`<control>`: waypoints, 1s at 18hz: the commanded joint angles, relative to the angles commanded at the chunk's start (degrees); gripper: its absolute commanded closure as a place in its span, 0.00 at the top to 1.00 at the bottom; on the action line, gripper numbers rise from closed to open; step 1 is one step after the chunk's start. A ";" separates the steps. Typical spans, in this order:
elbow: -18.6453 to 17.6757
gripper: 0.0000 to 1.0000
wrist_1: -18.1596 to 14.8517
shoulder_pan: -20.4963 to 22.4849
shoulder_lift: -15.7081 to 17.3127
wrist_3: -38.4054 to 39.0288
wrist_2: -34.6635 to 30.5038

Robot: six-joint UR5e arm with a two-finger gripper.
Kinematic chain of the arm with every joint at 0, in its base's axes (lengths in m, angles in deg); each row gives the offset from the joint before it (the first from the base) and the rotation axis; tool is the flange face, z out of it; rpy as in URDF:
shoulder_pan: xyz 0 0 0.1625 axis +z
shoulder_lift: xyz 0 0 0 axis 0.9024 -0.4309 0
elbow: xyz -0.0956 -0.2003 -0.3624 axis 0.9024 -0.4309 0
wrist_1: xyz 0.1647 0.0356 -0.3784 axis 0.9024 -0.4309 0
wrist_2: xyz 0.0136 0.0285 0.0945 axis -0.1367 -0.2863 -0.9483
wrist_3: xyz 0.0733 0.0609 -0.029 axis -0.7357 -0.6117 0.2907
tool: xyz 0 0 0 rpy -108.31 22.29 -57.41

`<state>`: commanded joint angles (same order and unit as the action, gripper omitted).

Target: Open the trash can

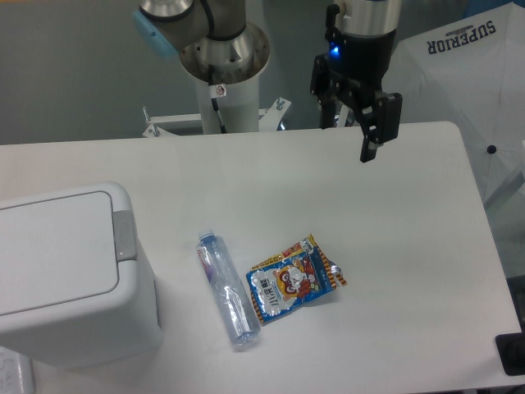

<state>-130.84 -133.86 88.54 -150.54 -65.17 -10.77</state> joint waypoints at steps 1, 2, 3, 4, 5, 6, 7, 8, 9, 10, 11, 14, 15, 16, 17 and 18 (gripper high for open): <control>-0.17 1.00 0.09 0.00 0.09 0.09 -0.35; 0.00 1.00 -0.17 0.00 0.17 0.44 -0.35; 0.00 1.00 -0.09 0.00 0.18 1.22 -0.35; 0.17 1.00 -0.09 0.09 0.26 2.19 0.00; 0.18 1.00 0.00 0.00 0.26 3.33 0.17; 0.18 1.00 0.09 0.00 0.35 4.73 0.44; 0.18 1.00 0.26 0.00 0.26 6.31 1.05; 0.26 1.00 0.35 0.00 0.26 8.42 2.01; 0.26 1.00 0.44 0.00 0.26 11.05 2.54; 0.26 1.00 0.44 0.00 0.26 13.60 3.16; 0.26 1.00 0.44 0.00 0.26 15.71 3.95; 0.18 1.00 0.44 -0.17 0.35 20.64 4.75; 0.26 1.00 0.53 -0.70 0.35 22.22 5.18; 0.35 1.00 0.61 -1.14 0.35 24.24 5.88; 0.26 1.00 0.88 -1.32 0.44 26.69 6.41; 0.18 1.00 2.18 -1.41 0.53 29.07 7.72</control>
<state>-130.66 -131.68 87.13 -150.01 -36.10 -3.05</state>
